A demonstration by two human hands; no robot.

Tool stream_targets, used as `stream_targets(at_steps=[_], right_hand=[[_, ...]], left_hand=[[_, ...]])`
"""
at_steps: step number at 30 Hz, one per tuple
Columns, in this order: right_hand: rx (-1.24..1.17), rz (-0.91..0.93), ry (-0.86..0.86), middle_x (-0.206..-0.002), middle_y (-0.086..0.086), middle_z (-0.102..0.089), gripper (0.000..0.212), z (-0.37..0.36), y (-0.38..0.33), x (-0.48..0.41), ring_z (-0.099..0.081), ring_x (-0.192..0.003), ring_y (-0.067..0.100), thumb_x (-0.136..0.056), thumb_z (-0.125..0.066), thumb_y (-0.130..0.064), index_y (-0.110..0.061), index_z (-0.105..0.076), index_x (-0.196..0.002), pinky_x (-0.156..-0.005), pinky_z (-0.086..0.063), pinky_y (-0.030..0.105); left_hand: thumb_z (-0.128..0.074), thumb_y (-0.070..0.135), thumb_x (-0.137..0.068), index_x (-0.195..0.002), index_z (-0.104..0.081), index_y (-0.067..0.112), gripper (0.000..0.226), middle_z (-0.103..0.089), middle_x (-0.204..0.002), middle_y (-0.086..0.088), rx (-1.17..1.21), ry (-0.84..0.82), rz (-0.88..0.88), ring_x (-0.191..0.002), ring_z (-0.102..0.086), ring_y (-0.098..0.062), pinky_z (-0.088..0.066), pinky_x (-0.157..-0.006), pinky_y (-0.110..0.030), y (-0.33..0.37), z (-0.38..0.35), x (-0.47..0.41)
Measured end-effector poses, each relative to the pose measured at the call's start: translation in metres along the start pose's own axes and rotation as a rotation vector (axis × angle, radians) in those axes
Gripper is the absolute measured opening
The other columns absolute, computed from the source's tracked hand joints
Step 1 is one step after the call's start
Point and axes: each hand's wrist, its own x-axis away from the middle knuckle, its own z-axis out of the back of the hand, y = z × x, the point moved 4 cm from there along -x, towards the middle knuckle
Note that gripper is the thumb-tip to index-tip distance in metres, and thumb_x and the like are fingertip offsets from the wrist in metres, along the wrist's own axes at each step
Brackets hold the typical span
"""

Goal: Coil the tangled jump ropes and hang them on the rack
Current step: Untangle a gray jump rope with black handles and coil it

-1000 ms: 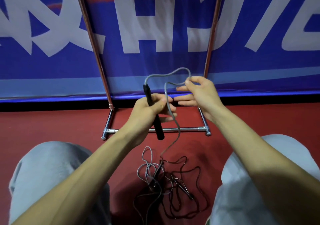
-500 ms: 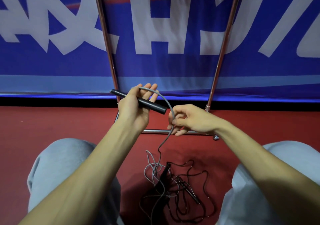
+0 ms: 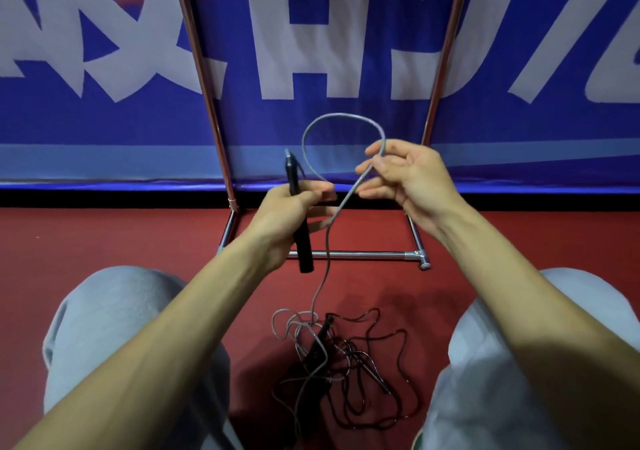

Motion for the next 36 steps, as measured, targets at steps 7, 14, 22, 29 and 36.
stream_targets(at_steps=[7,14,22,29,36], right_hand=[[-0.234,0.032,0.196,-0.083,0.011,-0.068,0.01,0.02,-0.006,-0.003,-0.067,-0.056,0.018,-0.096,-0.049,-0.001,-0.005,-0.055,-0.089,-0.057,-0.056,0.024],[0.059,-0.09,0.182,-0.082,0.011,-0.067,0.015,0.013,0.009,-0.003,-0.066,-0.052,0.016,-0.099,-0.049,-0.016,-0.007,-0.055,-0.088,-0.05,-0.055,0.025],[0.558,-0.304,-0.341,-0.099,0.009,-0.067,0.04,-0.019,0.052,0.006,-0.064,-0.089,0.022,-0.085,-0.04,0.018,-0.015,-0.059,-0.096,-0.08,-0.047,0.028],[0.53,-0.322,-0.552,-0.103,0.008,-0.067,0.02,-0.041,0.066,0.019,-0.062,-0.096,0.018,-0.098,-0.046,-0.003,-0.017,-0.06,-0.095,-0.089,-0.048,0.033],[0.385,-0.24,-0.269,-0.084,0.014,-0.069,0.02,-0.034,0.05,0.014,-0.07,-0.072,0.025,-0.099,-0.044,-0.004,-0.009,-0.059,-0.087,-0.069,-0.06,0.03]], left_hand=[[-0.045,0.012,-0.101,-0.1,-0.065,0.011,0.02,-0.07,-0.09,-0.008,-0.251,-0.286,-0.059,-0.082,-0.069,-0.021,-0.055,-0.08,-0.03,-0.009,-0.023,0.01],[-0.046,0.012,-0.101,-0.095,-0.062,0.008,0.018,-0.071,-0.084,-0.01,-0.001,-0.158,-0.041,-0.073,-0.072,-0.022,-0.058,-0.065,-0.027,-0.006,-0.023,0.008],[-0.046,0.003,-0.099,-0.104,-0.054,0.001,0.01,-0.067,-0.097,-0.019,0.594,0.085,-0.054,-0.083,-0.072,-0.029,-0.06,-0.077,-0.034,0.011,0.005,-0.007],[-0.047,0.006,-0.099,-0.102,-0.057,0.003,0.011,-0.068,-0.101,-0.018,0.806,0.122,-0.093,-0.091,-0.071,-0.03,-0.057,-0.085,-0.034,0.019,0.024,-0.01],[-0.041,0.002,-0.098,-0.104,-0.053,0.005,0.013,-0.069,-0.097,-0.018,0.621,0.201,-0.097,-0.087,-0.072,-0.028,-0.06,-0.074,-0.03,0.016,0.032,-0.014]])
